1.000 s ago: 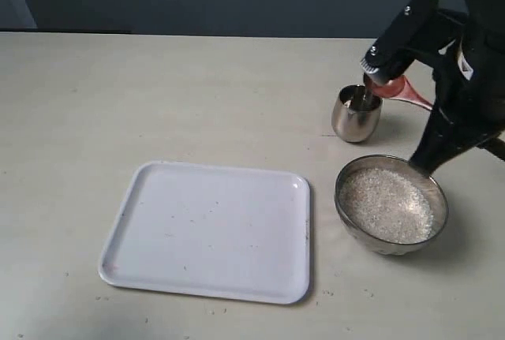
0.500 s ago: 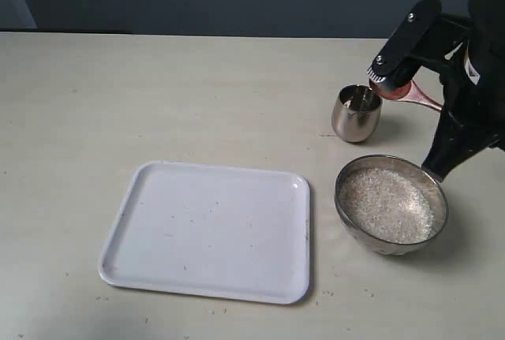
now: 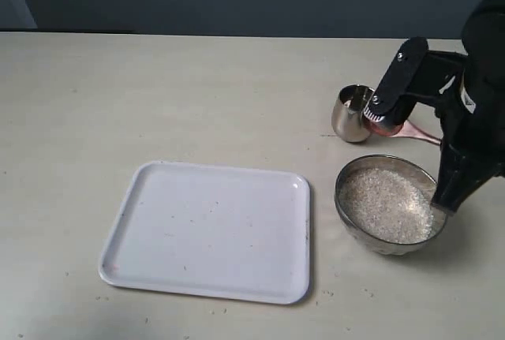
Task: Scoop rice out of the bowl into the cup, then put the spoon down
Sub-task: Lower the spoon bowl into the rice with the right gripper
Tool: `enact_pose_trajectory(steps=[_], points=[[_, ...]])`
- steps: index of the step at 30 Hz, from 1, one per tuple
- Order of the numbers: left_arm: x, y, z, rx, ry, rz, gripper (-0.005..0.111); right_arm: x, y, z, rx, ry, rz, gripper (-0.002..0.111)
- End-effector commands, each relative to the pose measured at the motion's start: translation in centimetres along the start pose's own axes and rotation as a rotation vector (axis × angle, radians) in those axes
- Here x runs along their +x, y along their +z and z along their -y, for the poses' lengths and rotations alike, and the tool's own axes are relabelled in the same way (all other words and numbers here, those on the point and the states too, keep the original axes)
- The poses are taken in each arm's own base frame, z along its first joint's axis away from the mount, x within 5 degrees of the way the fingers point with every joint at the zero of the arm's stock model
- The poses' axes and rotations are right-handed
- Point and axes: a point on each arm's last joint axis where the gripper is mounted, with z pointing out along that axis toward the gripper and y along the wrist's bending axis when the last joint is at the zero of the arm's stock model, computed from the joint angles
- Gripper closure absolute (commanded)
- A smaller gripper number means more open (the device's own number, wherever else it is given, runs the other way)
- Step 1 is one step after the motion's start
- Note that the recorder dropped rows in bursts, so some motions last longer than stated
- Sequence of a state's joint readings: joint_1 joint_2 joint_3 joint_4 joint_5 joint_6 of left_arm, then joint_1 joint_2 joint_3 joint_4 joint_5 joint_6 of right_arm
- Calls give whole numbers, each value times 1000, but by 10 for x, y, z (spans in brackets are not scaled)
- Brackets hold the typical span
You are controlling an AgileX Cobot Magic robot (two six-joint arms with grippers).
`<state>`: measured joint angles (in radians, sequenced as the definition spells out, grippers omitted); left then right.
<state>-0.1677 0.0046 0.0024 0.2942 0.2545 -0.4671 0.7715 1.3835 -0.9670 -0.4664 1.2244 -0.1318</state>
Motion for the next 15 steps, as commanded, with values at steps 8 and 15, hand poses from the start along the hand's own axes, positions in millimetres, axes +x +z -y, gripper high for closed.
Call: enact_pose_trajectory(steps=[8,15], points=[[-2,-1,1,11,4,14,106,-2,-2,-20,-229,90,33,109],[-2,-1,1,11,4,14,106,-7,-9,-39,-450,171,60,109]])
